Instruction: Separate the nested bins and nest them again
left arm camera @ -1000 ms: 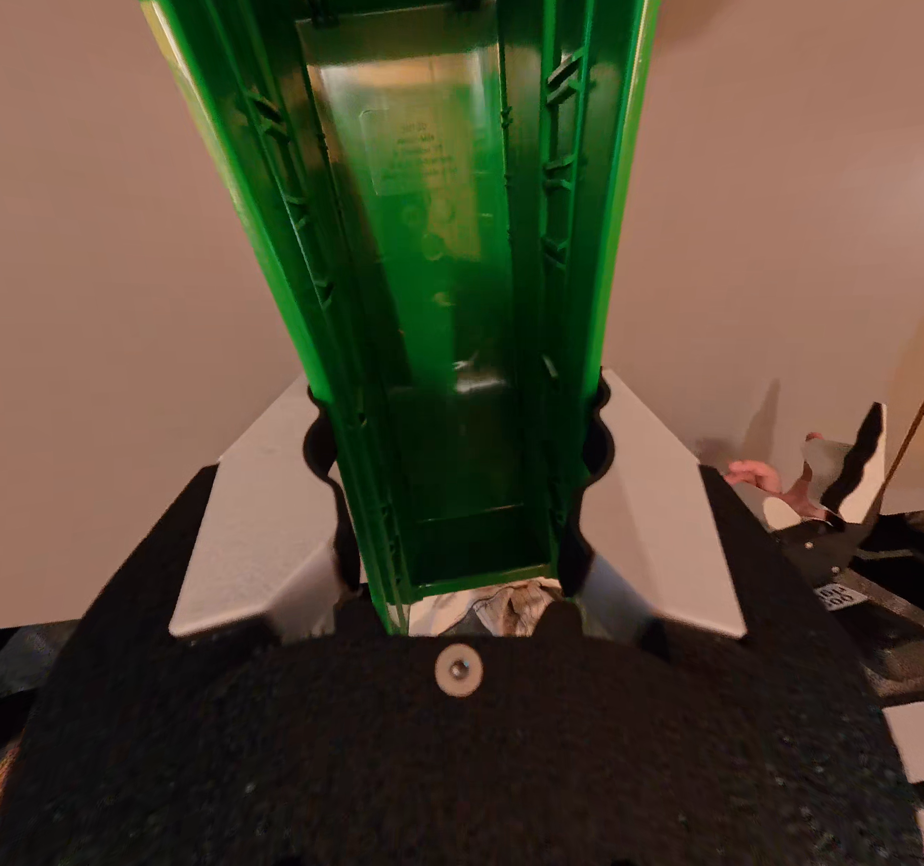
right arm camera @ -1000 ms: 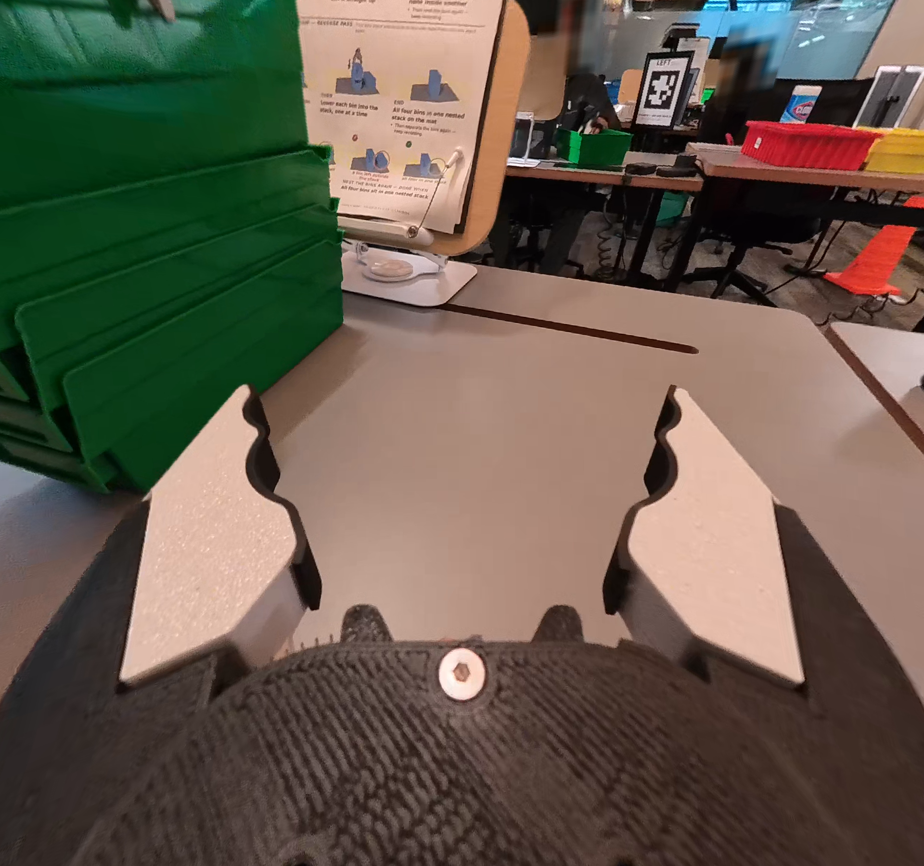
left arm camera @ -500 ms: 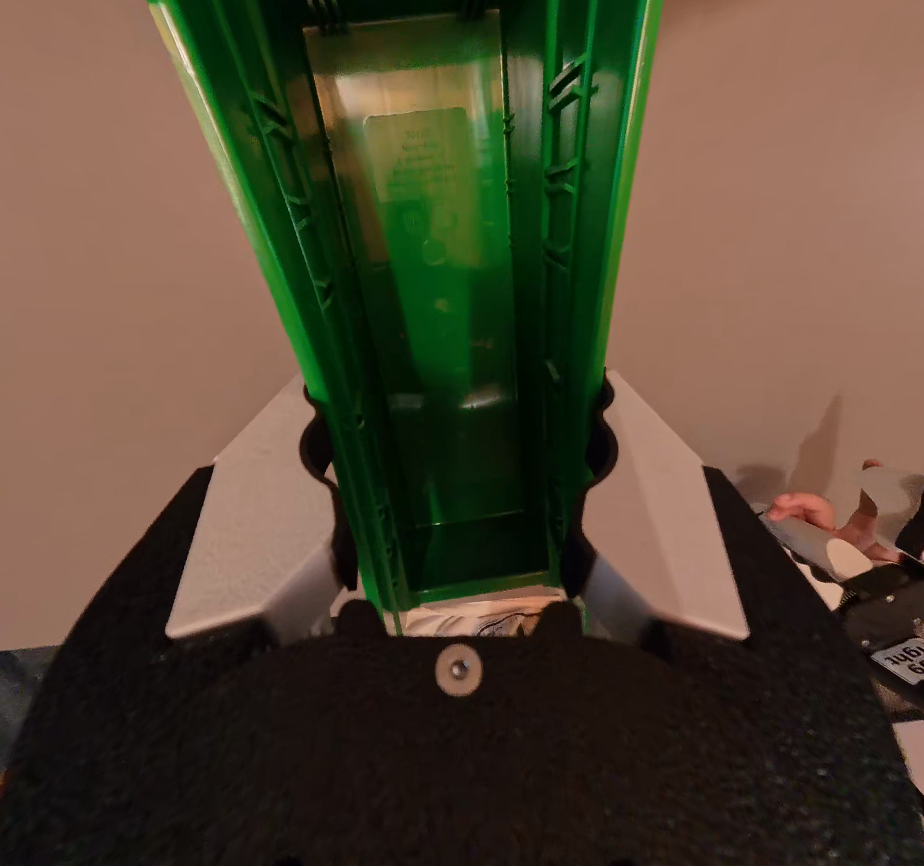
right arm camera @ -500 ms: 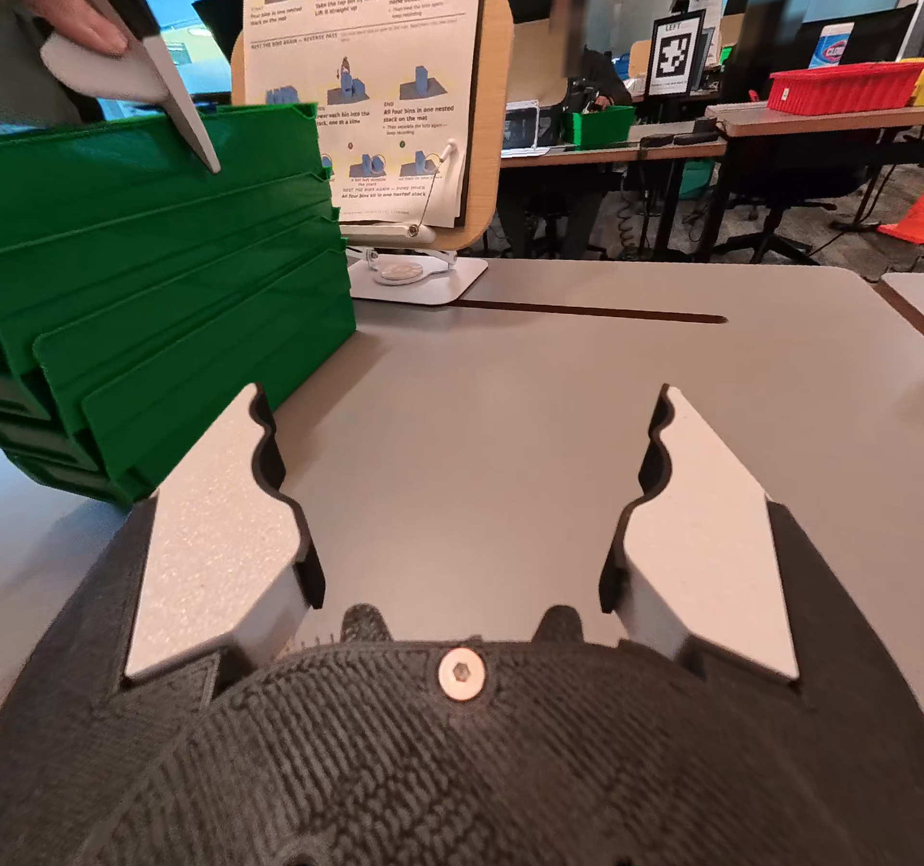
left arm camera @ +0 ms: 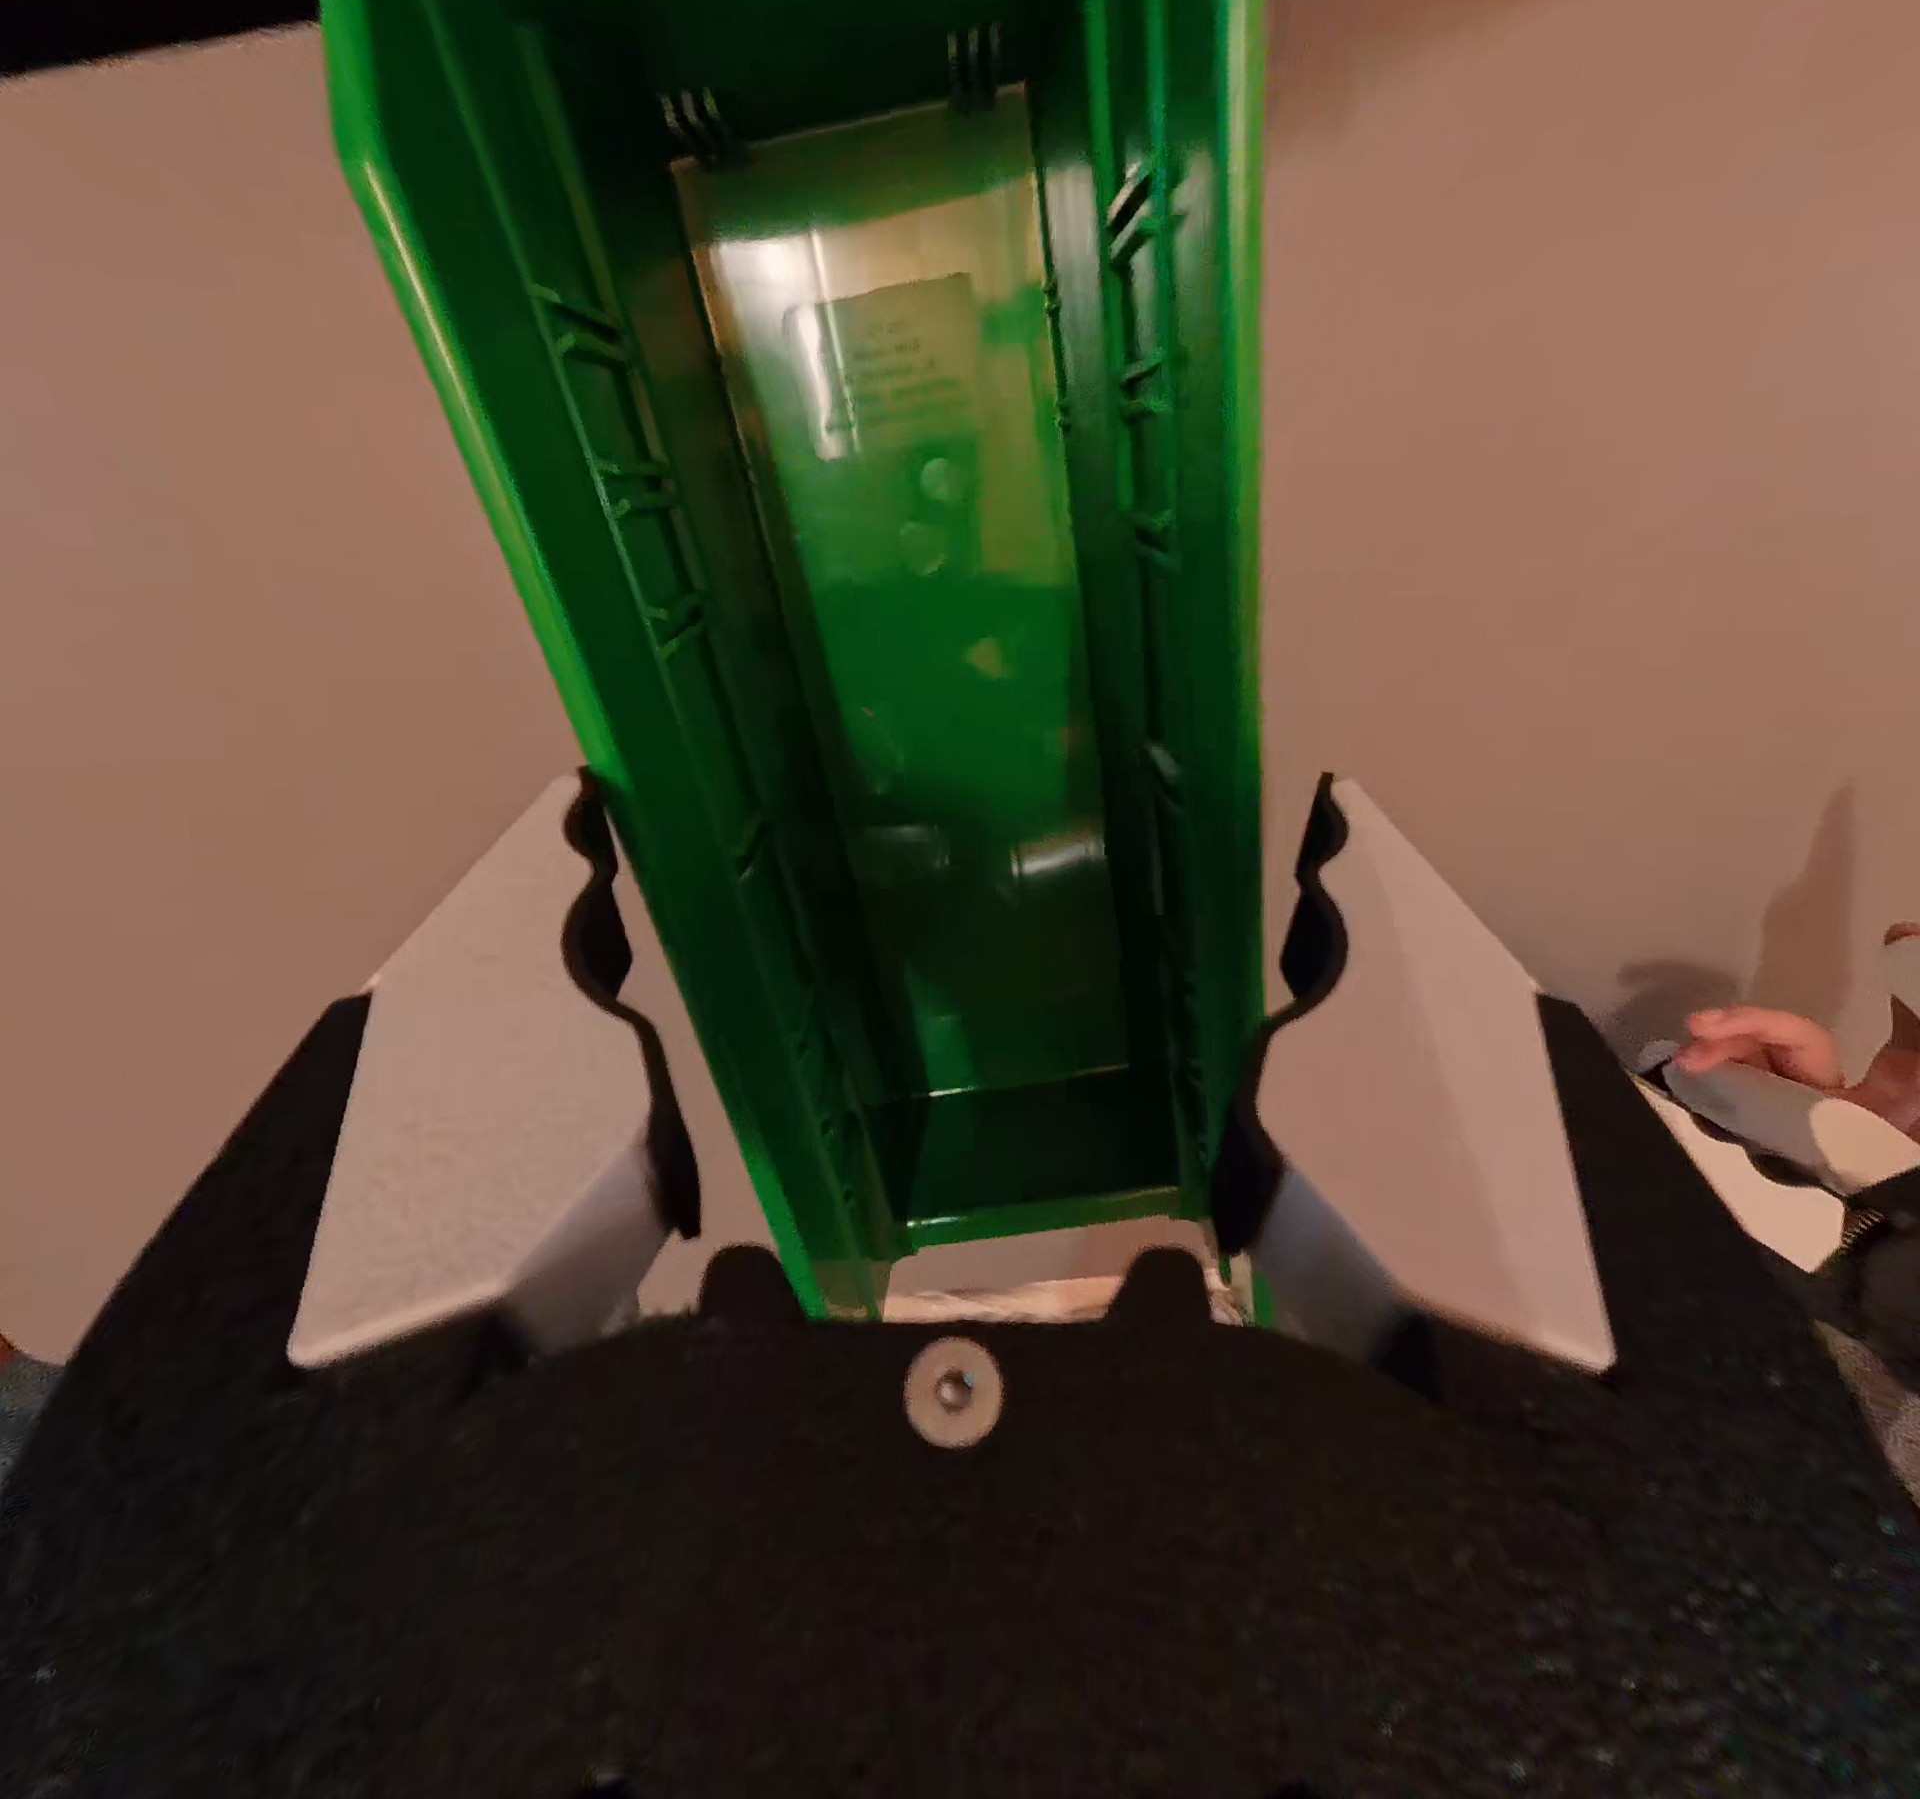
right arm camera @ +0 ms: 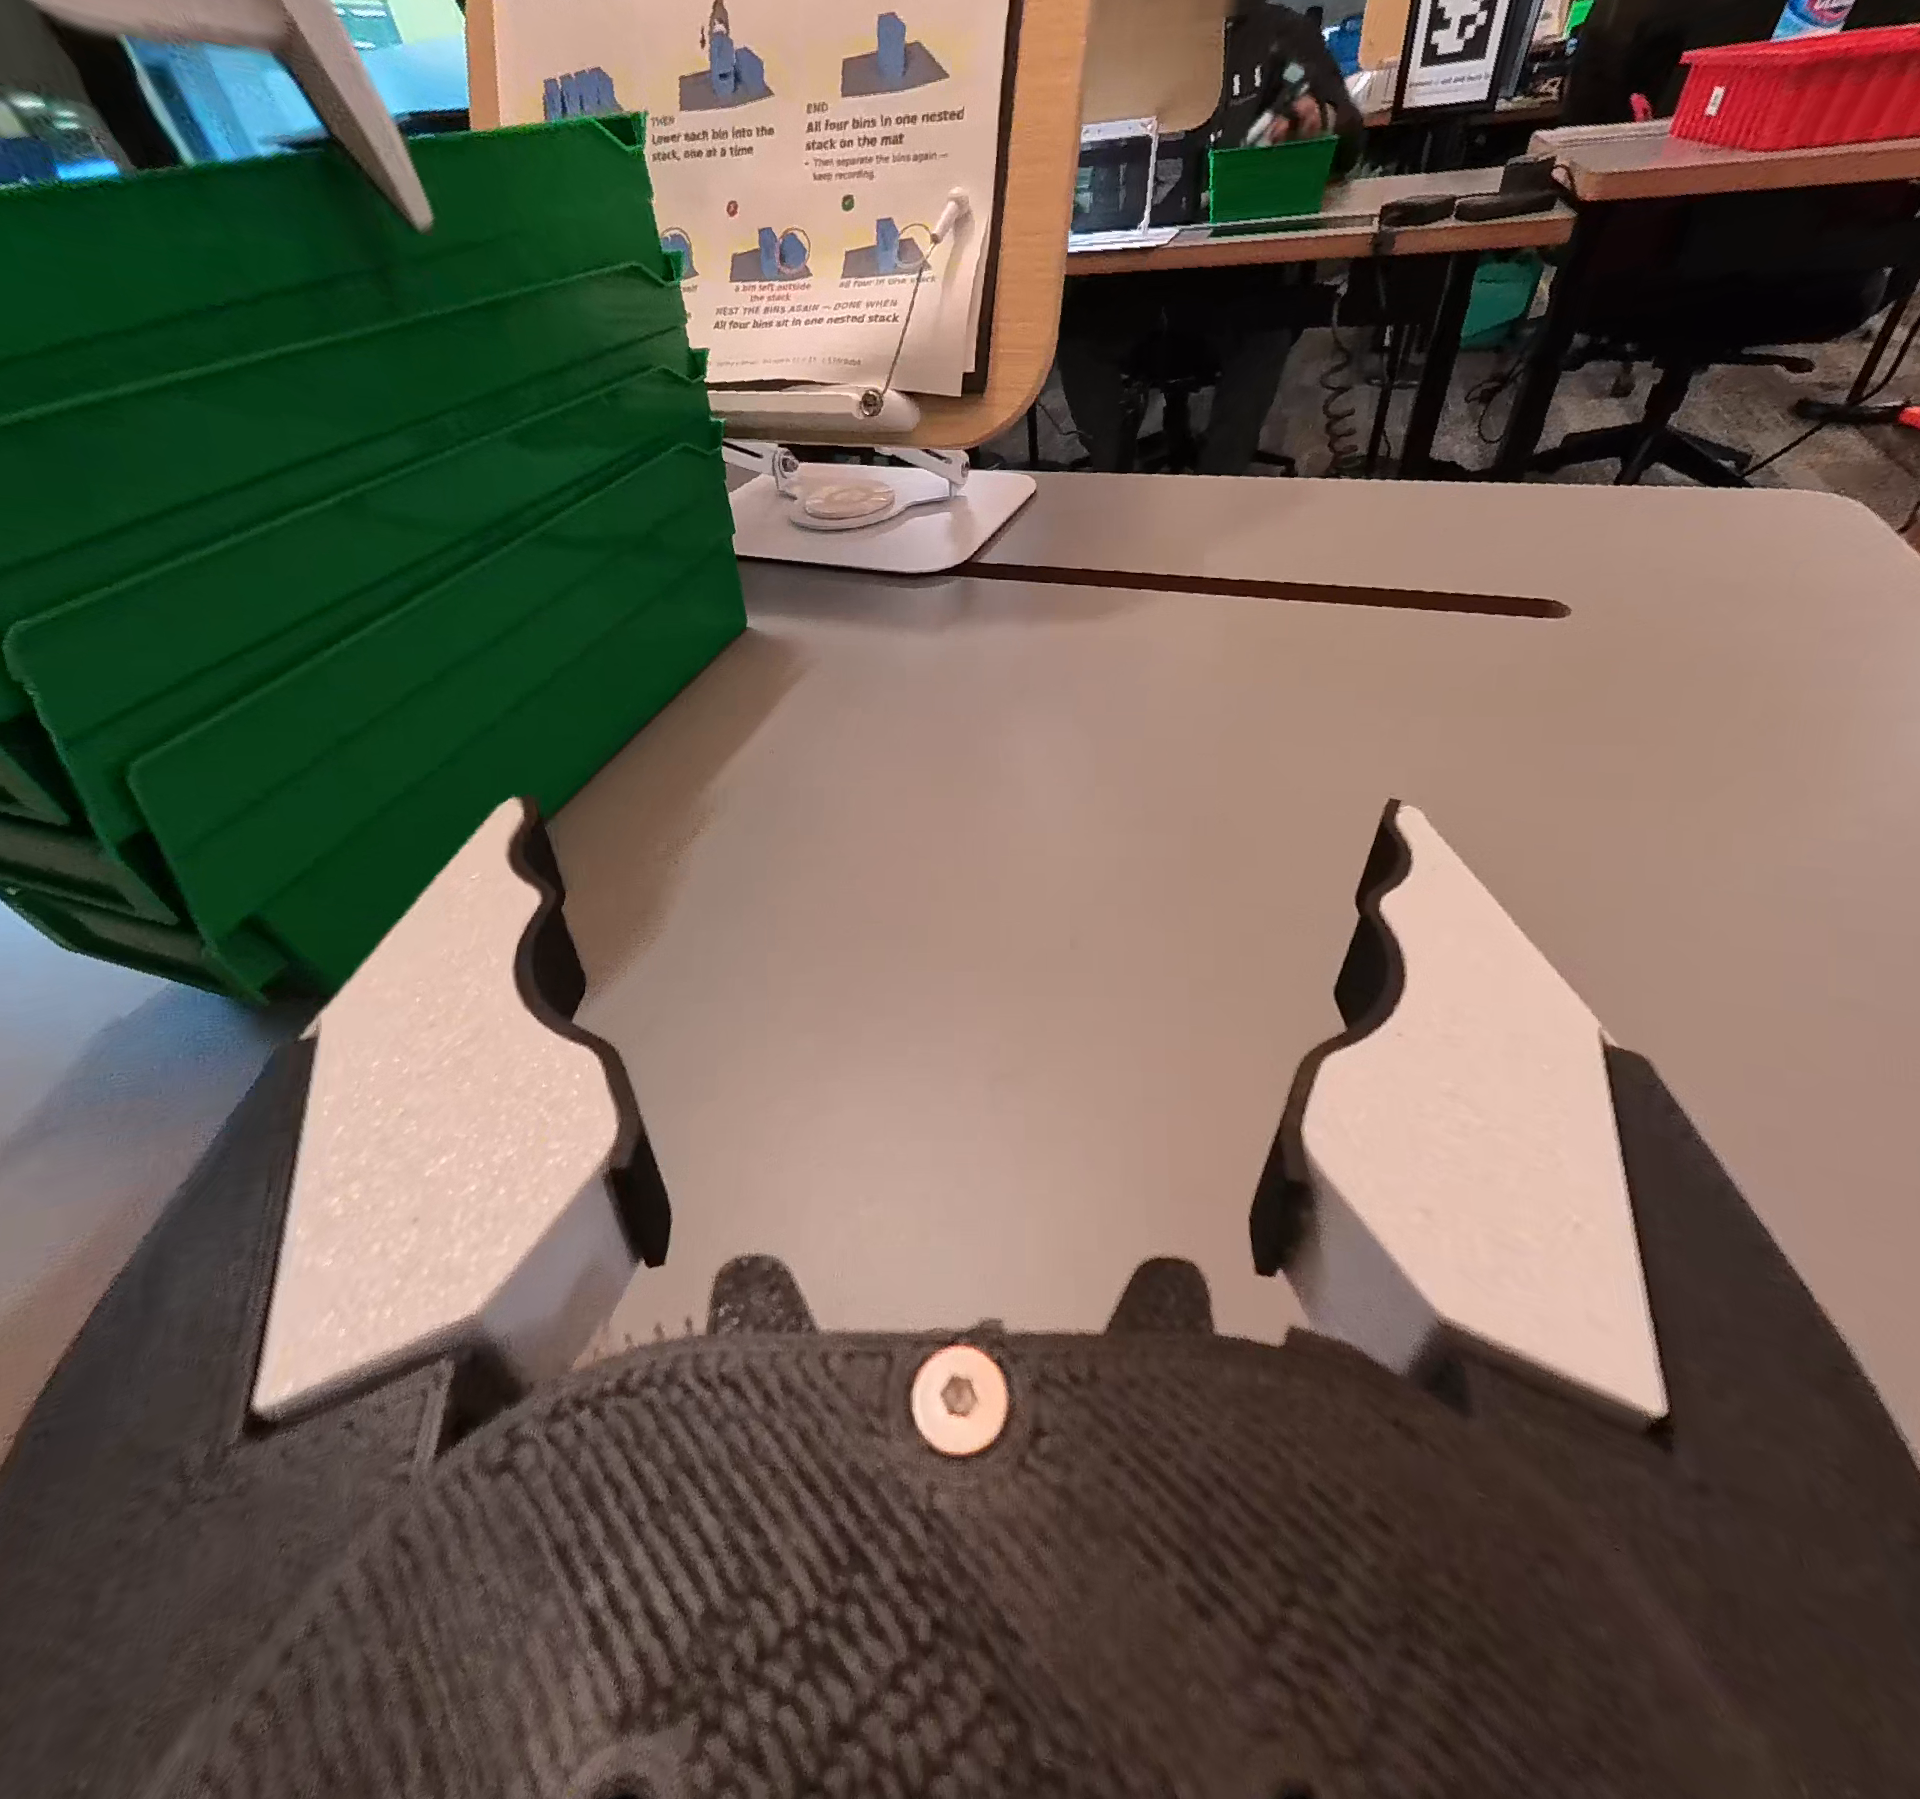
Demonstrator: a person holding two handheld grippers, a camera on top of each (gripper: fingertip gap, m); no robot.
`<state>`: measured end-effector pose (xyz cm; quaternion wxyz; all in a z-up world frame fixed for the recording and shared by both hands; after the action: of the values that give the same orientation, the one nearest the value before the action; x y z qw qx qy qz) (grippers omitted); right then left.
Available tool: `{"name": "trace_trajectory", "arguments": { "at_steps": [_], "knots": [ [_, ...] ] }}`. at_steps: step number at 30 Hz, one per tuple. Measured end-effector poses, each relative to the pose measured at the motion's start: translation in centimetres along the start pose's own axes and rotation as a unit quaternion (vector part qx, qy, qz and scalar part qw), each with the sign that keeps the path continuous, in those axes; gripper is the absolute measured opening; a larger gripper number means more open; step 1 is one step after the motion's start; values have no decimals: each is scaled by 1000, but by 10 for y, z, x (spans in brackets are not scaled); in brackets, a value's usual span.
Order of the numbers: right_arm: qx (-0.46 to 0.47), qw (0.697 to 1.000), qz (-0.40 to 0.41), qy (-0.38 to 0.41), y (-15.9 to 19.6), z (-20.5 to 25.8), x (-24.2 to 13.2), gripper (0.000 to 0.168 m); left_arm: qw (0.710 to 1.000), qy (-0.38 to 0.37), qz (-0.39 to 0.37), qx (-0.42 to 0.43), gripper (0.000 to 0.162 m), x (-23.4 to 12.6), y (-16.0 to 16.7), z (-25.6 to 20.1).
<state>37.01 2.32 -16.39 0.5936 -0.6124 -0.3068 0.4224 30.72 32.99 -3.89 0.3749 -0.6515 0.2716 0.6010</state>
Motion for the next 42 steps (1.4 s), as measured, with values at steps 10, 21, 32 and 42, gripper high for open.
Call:
{"name": "trace_trajectory", "arguments": {
  "at_steps": [10, 21, 32, 42],
  "knots": [
    [-18, 1000, 6, -14, -1, 11, 6, 152, 965, -43, -237, 104, 103, -88, -16, 2],
    [-29, 999, -11, -29, -17, 22, 21, 152, 899, -79, -396, 166, 100, -91, 22, 23],
    [-57, 997, -10, -57, -18, 47, 41, 150, 935, 73, -319, 139, 110, -76, 57, 21],
    [-32, 999, -13, -37, -20, 24, 35, 148, 967, 91, -227, 68, 109, -64, 51, 32]
  ]
}}
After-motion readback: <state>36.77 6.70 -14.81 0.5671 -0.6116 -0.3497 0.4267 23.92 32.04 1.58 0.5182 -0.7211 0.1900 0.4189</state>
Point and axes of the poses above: each gripper's, where its closed fingertips meet, x out along the fingers, y out of its underside, z = x × y across the jaws, the point moved 7 cm from there along -x, back along the fingers, and after that the axes turned 2 degrees about -x, right-handed, at the moved point
